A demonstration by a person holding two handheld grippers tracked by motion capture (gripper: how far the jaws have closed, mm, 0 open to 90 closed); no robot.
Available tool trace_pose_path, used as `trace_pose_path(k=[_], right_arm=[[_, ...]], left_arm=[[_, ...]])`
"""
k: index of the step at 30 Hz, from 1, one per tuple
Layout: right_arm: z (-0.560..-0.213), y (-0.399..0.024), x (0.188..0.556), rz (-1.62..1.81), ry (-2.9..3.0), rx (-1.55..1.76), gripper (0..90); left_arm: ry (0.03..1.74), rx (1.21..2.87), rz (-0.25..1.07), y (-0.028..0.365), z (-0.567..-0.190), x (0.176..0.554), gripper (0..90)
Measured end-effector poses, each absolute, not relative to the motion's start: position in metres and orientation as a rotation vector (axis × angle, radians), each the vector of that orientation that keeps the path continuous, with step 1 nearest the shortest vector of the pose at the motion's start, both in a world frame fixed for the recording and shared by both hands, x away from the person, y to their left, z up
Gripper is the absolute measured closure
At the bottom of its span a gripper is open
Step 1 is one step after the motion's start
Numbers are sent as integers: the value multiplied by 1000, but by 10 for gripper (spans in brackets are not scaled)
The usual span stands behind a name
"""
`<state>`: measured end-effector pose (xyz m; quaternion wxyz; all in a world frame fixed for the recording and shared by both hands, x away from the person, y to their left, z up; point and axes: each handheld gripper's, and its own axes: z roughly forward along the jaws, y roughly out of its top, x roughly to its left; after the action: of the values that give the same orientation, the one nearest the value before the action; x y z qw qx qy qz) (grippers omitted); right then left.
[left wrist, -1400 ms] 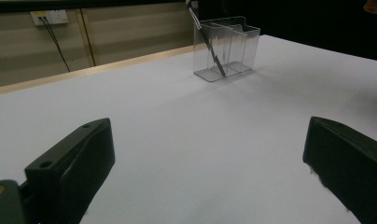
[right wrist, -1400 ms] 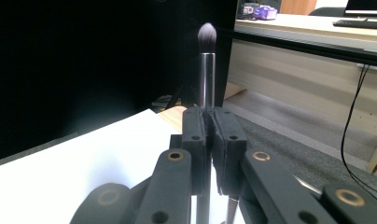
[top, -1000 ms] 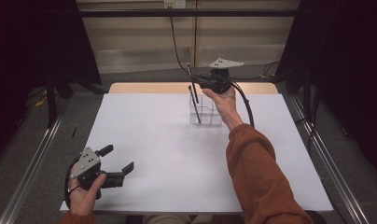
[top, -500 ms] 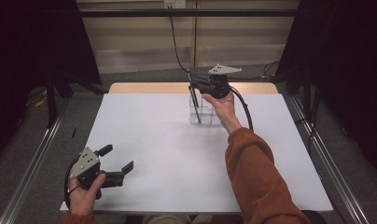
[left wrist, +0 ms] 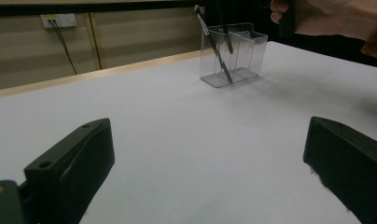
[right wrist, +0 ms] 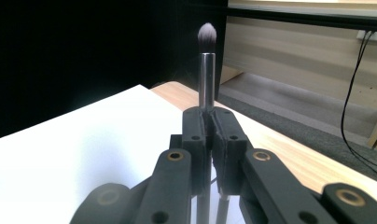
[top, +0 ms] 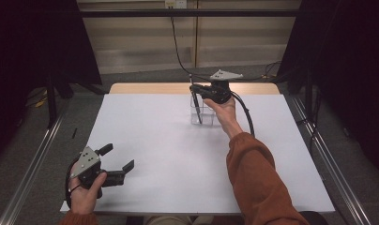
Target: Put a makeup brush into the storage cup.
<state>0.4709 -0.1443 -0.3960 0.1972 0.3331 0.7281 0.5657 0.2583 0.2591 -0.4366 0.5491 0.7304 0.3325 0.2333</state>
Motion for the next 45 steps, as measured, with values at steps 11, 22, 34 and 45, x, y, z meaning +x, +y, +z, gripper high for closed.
trace_pose_path(k=[11, 22, 34, 45], right_arm=[[-407, -149, 469, 1585, 2049, 963, 839], [-405, -153, 467, 1608, 2043, 972, 712], [-398, -155, 458, 1596, 2035, 917, 365], [-403, -158, 449, 1634, 2025, 944, 44]], left_arm=[[784, 1737, 549, 258, -437, 259, 20], [793, 1720, 539, 257, -438, 259, 21], [795, 1705, 536, 255, -438, 261, 20], [819, 1679, 526, 256, -441, 265, 20]])
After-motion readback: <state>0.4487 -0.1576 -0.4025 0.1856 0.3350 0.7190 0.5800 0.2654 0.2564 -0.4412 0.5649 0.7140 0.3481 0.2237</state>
